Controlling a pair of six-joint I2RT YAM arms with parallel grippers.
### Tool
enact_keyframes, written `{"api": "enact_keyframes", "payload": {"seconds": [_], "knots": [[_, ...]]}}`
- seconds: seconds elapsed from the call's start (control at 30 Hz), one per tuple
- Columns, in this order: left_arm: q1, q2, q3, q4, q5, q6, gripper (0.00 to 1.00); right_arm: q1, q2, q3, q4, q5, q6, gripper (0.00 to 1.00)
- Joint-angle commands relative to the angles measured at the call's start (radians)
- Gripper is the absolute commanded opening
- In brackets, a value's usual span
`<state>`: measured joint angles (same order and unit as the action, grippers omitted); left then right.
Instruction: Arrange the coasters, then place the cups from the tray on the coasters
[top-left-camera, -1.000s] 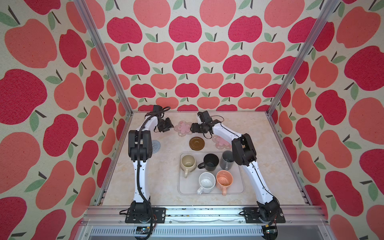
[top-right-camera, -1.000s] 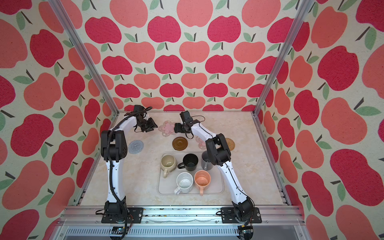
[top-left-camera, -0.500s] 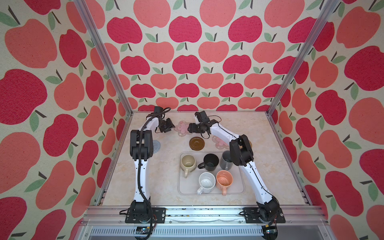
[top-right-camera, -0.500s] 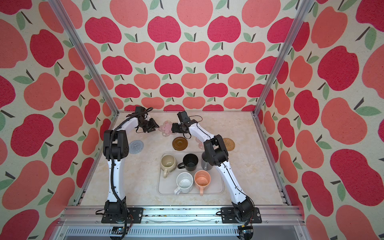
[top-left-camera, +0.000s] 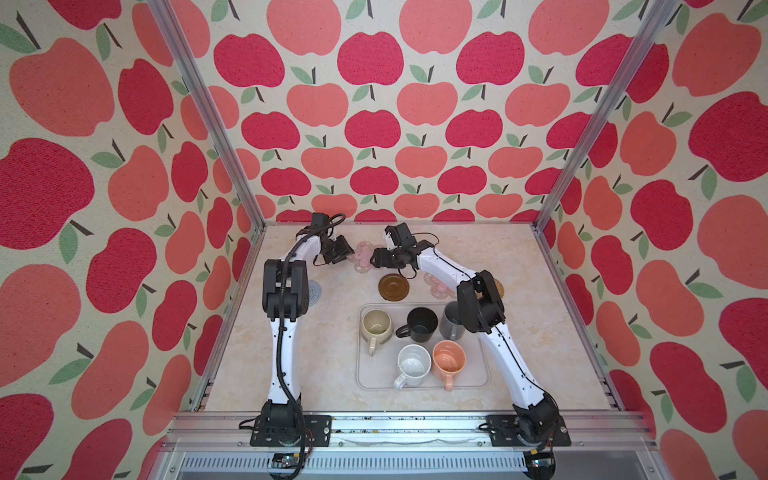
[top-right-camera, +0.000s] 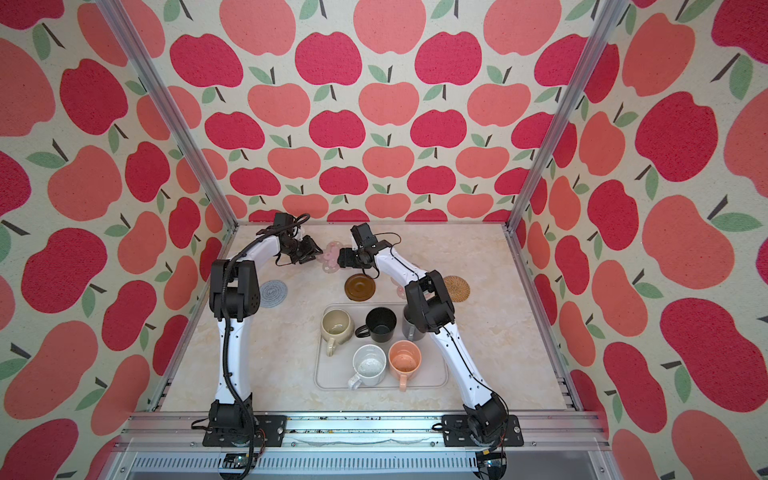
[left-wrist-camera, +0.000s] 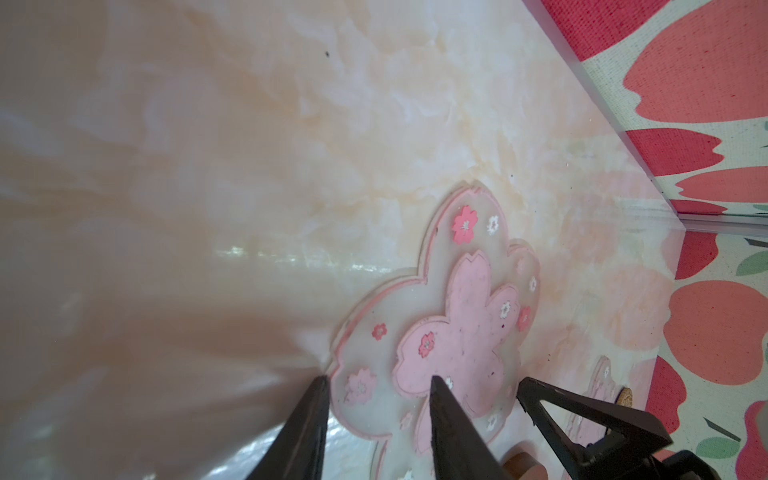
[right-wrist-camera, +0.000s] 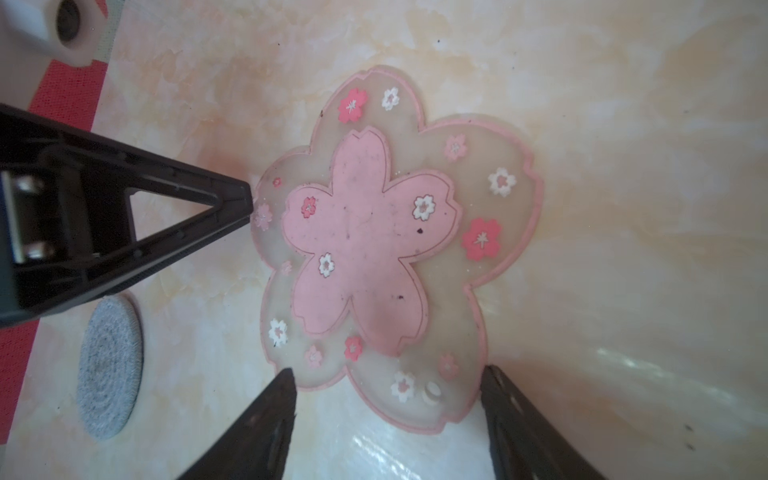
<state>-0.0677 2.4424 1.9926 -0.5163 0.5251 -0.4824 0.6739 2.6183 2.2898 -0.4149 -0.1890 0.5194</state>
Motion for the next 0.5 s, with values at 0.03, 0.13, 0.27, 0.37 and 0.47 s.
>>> {"api": "enact_keyframes", "payload": {"seconds": [0.03,0.13,0.27,0.37,0.47], "knots": [[0.002,0.032,-0.05,-0.009,0.008,-0.008,0.42,0.025,0.05,0.013,-0.048,-0.08,0.028,0.72],[0.009,0.019,-0.068,-0.005,0.019,0.007,0.42,0.033,0.049,0.014,-0.053,-0.107,0.03,0.72],[0.02,-0.005,-0.097,-0.007,0.025,0.031,0.42,0.053,0.043,0.015,-0.055,-0.133,0.023,0.71],[0.025,-0.025,-0.126,0.003,0.029,0.043,0.42,0.065,0.039,0.016,-0.063,-0.151,0.018,0.71],[0.028,-0.04,-0.143,-0.001,0.029,0.058,0.42,0.074,0.031,0.017,-0.082,-0.159,0.011,0.71]]}}
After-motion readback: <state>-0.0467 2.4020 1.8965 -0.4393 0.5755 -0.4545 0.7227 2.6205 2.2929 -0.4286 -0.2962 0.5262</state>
